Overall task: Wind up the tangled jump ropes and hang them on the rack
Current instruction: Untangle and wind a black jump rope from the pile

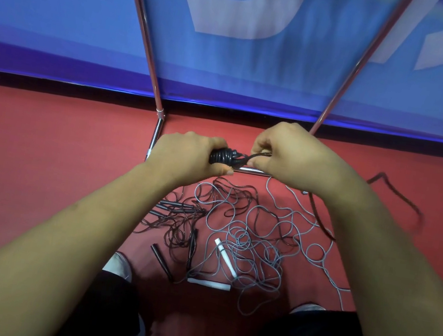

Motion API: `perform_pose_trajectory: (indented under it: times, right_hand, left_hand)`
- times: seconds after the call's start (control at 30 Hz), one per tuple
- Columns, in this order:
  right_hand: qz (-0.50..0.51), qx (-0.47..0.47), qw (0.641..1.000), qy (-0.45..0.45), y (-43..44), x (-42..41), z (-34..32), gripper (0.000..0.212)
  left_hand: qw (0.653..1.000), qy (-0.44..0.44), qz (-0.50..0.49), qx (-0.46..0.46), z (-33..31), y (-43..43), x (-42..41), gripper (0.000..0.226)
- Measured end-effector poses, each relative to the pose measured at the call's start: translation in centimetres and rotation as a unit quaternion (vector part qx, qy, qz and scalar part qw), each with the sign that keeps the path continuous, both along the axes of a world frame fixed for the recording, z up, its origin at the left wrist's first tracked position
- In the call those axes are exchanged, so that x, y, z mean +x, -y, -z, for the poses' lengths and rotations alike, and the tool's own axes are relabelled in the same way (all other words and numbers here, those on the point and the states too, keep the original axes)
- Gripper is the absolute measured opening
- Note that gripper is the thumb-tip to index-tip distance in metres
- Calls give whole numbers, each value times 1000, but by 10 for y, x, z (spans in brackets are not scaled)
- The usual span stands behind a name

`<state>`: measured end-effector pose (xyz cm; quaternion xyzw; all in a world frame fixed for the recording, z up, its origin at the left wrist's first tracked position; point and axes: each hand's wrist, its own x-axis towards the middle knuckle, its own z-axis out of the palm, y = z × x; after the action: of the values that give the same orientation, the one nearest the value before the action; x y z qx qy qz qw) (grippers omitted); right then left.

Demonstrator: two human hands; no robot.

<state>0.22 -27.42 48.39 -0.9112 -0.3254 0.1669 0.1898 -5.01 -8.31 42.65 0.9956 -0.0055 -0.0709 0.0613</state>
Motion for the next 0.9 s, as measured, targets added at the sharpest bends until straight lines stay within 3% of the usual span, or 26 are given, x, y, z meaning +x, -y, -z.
perform_pose_trajectory:
  times: [0.2,0.33,0.47,0.63,0.7,0.77,0.9]
  right_hand:
    - [-5,48,998,42,-3,0,9,12]
    - [35,95,995,17,0,2,3,11]
    - [60,118,991,2,-1,1,-1,10]
    - [68,132,989,-21,0,2,0,13]
    - [82,170,980,-56,6,5,0,12]
    - [101,222,964,-104,11,8,0,14]
    - [146,302,921,-200,17,15,7,12]
  left_hand:
    - [993,-66,98,-13,-15,9,-4,58]
    - [987,-61,89,-115,-23,13,-12,24]
    - [990,-33,51,-130,-21,18,-15,49]
    - [989,2,46,-138,-15,18,-15,31]
    - [984,15,52,-169,-13,15,-14,35]
    - [960,12,65,-273,-11,15,-13,37]
    - [823,-18,39,-566,-16,18,-14,41]
